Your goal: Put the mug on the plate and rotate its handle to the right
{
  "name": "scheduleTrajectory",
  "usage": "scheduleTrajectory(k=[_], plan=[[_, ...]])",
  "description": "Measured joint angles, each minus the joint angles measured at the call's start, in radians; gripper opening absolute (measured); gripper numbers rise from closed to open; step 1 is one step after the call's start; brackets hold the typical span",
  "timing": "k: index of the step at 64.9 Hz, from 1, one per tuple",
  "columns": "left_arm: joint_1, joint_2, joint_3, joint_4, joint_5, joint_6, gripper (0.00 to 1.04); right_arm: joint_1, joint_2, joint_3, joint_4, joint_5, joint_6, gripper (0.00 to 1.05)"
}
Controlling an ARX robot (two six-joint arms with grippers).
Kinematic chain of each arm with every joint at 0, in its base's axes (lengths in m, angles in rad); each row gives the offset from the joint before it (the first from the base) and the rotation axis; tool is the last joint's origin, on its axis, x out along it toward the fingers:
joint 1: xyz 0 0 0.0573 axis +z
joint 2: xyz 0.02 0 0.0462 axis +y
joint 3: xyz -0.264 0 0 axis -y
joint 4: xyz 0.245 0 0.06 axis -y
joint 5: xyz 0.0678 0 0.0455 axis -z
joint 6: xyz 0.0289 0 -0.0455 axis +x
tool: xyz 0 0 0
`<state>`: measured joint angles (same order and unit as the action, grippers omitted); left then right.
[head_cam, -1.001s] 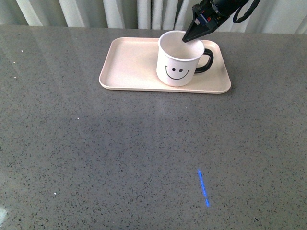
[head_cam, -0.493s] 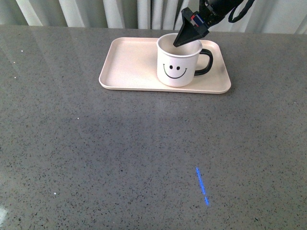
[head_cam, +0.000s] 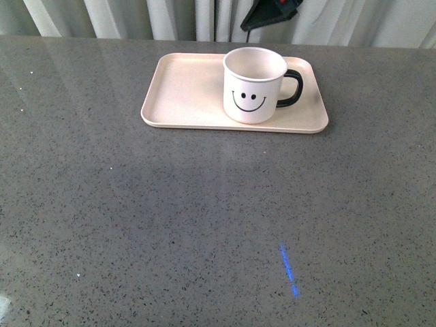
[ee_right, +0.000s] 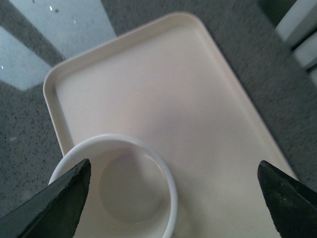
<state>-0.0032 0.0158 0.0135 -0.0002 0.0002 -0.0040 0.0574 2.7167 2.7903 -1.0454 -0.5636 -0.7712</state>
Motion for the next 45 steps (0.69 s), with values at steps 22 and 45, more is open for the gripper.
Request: scheduleTrajectory(k=[22,45], plan=[[0.0,0.0,0.0,0.0,0.0,0.0,0.96,-0.019,-0.489,-0.652,0.428,-0.068,0.05,0.96],[0.0,0.0,0.0,0.0,0.0,0.0,0.96,0.001,-0.827,-1.584,1.699,0.616,0.661,0.51]])
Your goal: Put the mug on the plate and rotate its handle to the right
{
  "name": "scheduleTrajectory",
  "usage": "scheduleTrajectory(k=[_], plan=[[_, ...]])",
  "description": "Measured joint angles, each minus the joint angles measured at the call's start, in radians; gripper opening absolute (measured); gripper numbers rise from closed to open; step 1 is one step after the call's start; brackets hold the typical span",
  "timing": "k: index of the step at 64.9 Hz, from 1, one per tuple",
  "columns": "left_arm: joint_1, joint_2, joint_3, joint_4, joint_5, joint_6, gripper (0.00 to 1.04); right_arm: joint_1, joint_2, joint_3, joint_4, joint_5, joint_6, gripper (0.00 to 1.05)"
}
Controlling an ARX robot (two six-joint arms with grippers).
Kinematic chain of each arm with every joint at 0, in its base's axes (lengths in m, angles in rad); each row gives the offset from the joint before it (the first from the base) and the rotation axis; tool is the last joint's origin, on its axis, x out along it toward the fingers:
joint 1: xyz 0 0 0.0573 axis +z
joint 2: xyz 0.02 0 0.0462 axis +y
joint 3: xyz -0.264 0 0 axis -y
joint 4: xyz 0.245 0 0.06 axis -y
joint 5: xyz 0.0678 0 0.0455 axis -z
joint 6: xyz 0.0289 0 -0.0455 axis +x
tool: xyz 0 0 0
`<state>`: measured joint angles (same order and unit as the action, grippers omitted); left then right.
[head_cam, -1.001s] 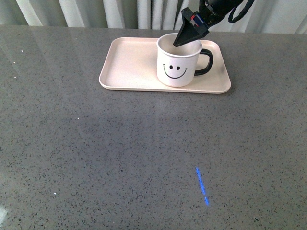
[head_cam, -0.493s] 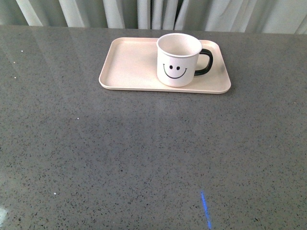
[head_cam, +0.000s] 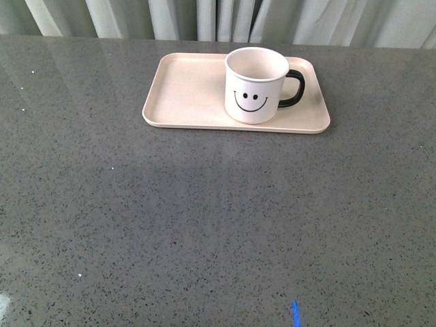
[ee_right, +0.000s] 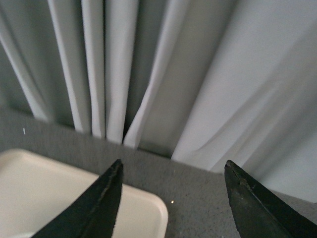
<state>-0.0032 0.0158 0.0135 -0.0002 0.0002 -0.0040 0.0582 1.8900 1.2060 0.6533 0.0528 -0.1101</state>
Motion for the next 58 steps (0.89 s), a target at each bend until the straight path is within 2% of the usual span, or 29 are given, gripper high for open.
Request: scheduleTrajectory(k=[5,14,18,36,58], plan=[[0.0,0.0,0.0,0.0,0.0,0.0,0.96,-0.007,-0.106,-0.163,0.146,0.0,0.049,0.39],[0.0,0.0,0.0,0.0,0.0,0.0,0.96,-0.018,-0.269,-0.525,0.286,-0.013,0.094,0.02],[0.0,0.0,0.0,0.0,0.0,0.0,0.96,-0.035,-0.305,-0.602,0.306,-0.053,0.097,0.02],[0.0,0.0,0.0,0.0,0.0,0.0,0.96,-0.059,-0.531,-0.869,0.355,-0.052,0.099,0.02],[0.0,0.0,0.0,0.0,0.0,0.0,0.96,-0.059,-0.756,-1.042,0.304,-0.053,0.099,0.02]])
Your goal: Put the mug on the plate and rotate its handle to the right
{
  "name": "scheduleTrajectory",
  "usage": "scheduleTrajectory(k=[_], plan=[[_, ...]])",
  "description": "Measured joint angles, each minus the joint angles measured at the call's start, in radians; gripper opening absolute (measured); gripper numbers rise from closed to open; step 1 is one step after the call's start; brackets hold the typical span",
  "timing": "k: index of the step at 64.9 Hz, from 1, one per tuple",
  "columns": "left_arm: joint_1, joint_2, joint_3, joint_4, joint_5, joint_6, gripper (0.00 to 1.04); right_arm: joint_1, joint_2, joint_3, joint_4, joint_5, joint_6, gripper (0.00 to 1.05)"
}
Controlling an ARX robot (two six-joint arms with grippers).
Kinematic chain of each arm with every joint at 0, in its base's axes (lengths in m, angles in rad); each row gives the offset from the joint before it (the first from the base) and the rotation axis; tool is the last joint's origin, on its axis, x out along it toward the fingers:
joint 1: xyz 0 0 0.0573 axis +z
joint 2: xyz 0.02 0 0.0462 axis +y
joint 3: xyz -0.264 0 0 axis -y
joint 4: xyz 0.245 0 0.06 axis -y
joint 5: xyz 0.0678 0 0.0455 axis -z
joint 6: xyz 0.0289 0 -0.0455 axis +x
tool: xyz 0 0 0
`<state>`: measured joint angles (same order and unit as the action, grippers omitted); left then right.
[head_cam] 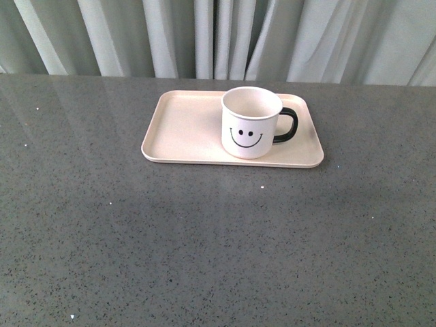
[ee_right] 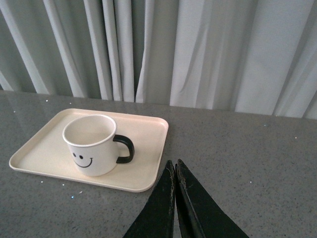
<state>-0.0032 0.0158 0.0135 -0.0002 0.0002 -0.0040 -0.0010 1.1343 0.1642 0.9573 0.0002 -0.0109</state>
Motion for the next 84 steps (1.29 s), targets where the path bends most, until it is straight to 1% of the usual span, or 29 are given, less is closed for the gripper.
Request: scheduleTrajectory(k=[3,7,12,44,51,69,84], plan=[[0.0,0.0,0.0,0.0,0.0,0.0,0.96,0.0,-0.026,-0.016,-0.012,0.0,0.0,0.02],[0.0,0.0,0.0,0.0,0.0,0.0,0.96,0.0,-0.034,-0.054,0.036,0.0,0.0,0.02],[0.0,0.0,0.0,0.0,0.0,0.0,0.96,0.0,-0.064,-0.084,0.015,0.0,0.0,0.02],[0.0,0.0,0.0,0.0,0.0,0.0,0.96,0.0,-0.452,-0.144,-0.297,0.0,0.0,0.02],[0.0,0.0,0.0,0.0,0.0,0.0,0.96,0.0,-0.555,-0.145,-0.391,0.0,0.0,0.02],[0.0,0.0,0.0,0.0,0.0,0.0,0.96,0.0,-0.717,-0.145,-0.542,0.0,0.0,0.02],[0.0,0.0,0.0,0.0,0.0,0.0,0.96,0.0,-0.818,-0.145,-0.64,0.0,0.0,0.02]])
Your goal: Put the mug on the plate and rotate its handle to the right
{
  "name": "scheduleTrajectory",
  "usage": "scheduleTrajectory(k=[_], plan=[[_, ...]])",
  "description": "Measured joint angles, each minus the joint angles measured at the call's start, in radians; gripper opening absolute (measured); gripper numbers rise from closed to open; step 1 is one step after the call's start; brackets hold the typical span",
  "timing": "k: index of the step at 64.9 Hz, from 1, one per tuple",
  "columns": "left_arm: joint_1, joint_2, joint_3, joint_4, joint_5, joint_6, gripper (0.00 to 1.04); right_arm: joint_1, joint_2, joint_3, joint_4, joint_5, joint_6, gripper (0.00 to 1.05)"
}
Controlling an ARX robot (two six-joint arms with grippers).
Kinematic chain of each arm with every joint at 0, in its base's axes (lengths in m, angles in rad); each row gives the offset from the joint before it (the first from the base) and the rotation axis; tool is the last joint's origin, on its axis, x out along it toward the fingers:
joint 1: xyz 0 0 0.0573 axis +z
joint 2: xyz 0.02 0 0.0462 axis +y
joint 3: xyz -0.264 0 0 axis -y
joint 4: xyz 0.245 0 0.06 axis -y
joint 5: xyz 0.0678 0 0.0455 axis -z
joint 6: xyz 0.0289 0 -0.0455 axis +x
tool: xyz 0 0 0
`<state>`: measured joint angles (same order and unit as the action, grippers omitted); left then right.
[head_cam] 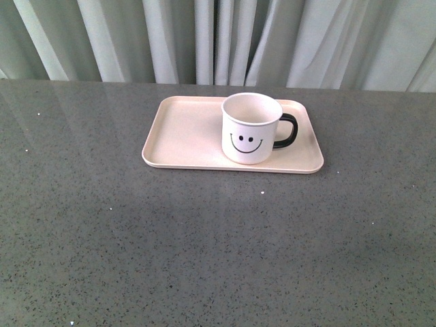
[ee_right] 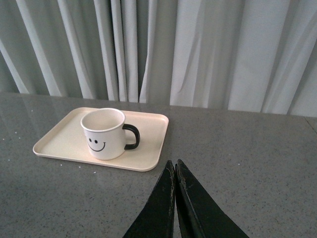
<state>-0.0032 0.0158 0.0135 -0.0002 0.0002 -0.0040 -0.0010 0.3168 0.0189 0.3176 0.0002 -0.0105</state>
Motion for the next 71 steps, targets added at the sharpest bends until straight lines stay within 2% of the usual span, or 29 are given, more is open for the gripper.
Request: scheduleTrajectory(k=[30,38,51,64,71], plan=[[0.0,0.0,0.0,0.0,0.0,0.0,0.96,0.0,-0.139,0.0,-0.139,0.0,0.0,0.02],[0.0,0.0,0.0,0.0,0.0,0.0,0.96,0.0,-0.282,0.0,-0.306,0.0,0.0,0.02],[0.0,0.0,0.0,0.0,0.0,0.0,0.96,0.0,-0.31,0.0,-0.315,0.0,-0.001,0.02],[0.0,0.0,0.0,0.0,0.0,0.0,0.96,0.0,-0.311,0.0,-0.316,0.0,0.0,0.38],[0.0,0.0,0.0,0.0,0.0,0.0,0.96,0.0,-0.311,0.0,-0.316,0.0,0.0,0.63]])
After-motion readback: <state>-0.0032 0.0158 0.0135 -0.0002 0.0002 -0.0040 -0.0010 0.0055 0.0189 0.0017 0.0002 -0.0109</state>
